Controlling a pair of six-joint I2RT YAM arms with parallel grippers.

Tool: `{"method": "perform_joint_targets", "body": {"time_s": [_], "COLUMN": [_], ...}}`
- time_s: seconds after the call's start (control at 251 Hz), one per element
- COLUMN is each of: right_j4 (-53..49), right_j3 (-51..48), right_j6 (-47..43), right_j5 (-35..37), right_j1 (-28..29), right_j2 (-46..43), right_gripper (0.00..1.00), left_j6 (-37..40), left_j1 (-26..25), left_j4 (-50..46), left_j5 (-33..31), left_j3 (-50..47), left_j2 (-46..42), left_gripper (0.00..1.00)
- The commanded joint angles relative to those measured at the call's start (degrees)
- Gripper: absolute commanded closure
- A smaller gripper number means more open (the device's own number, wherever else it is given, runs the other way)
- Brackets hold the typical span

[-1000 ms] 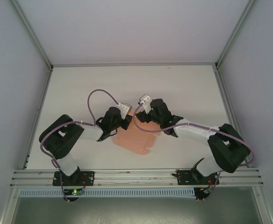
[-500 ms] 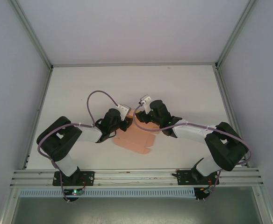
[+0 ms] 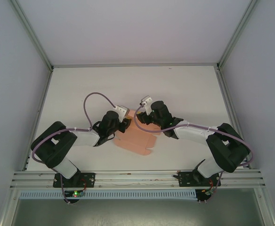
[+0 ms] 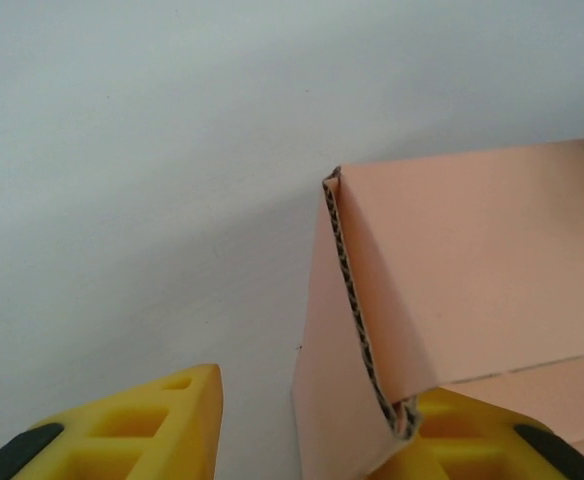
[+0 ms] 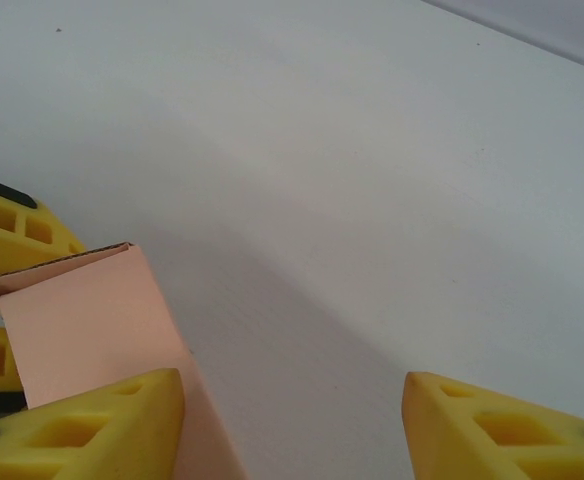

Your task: Assemble paper box

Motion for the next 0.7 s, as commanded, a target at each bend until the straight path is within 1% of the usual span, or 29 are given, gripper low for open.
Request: {"method": "perform_joint_targets", "body": {"time_s": [0.0, 0.06, 0.168, 0.188, 0.211, 0.279, 0.331, 0.387, 0.439, 0.519, 0.583, 0.619, 0.694], "right_j4": [-7.89, -8.45, -9.52, -9.65, -9.79, -10.36, -10.54, -10.77, -10.65, -11.43, -11.39, -11.59, -12.28], "right_j3": [-1.05, -0.64, -0.17, -0.23, -0.15, -0.18, -0.36, -0.69, -1.14, -1.37, -1.85, -1.93, -1.95], "right_j6": [-0.45, -0.53, -0.37, -0.3, -0.11, 0.63, 1.49, 3.16, 5.15, 8.87, 11.29, 12.31, 13.9], "right_j5": [-2.15, -2.45, -2.68, -2.62, -2.39, -1.76, -1.5, -1.41, -1.41, -1.4, -1.57, -1.39, -0.46], "right_j1": [0.36, 0.4, 0.43, 0.39, 0.4, 0.37, 0.37, 0.37, 0.37, 0.45, 0.64, 0.69, 0.81], "right_j2": [2.56, 3.04, 3.71, 3.78, 3.89, 3.93, 3.97, 3.83, 3.58, 3.16, 2.89, 2.93, 3.25], "right_gripper": [0.42, 0.44, 0.46, 0.46, 0.46, 0.46, 0.46, 0.46, 0.46, 0.46, 0.46, 0.46, 0.47], "left_j6": [1.59, 1.21, 0.93, 1.14, 1.21, 1.38, 1.22, 1.05, 0.88, -1.07, -1.38, -3.31, -7.61], "left_j1": [-0.48, -0.52, -0.48, -0.53, -0.49, -0.53, -0.83, -1.47, -2.35, -3.93, -4.91, -5.23, -5.44], "left_j4": [0.66, 1.23, 4.88, 5.63, 6.32, 8.03, 9.6, 10.45, 8.12, 3.45, 3.7, 3.78, 3.19], "left_j5": [-1.92, -2.55, -3.05, -3.05, -3.13, -4.36, -6.92, -11.88, -18.31, -31.08, -34.72, -37.14, -39.14], "left_j3": [2.61, 3.98, 4.76, 4.87, 4.92, 4.97, 4.64, 4.31, 5.24, 7.35, 7.02, 6.69, 6.05], "left_j2": [3.55, 5.72, 8.23, 8.69, 9.11, 9.94, 10.39, 10.9, 11.45, 12.59, 13.0, 12.96, 12.82], "left_gripper": [0.66, 0.78, 0.84, 0.9, 1.0, 1.0, 1.0, 1.0, 1.0, 1.0, 1.0, 1.0, 1.0]}}
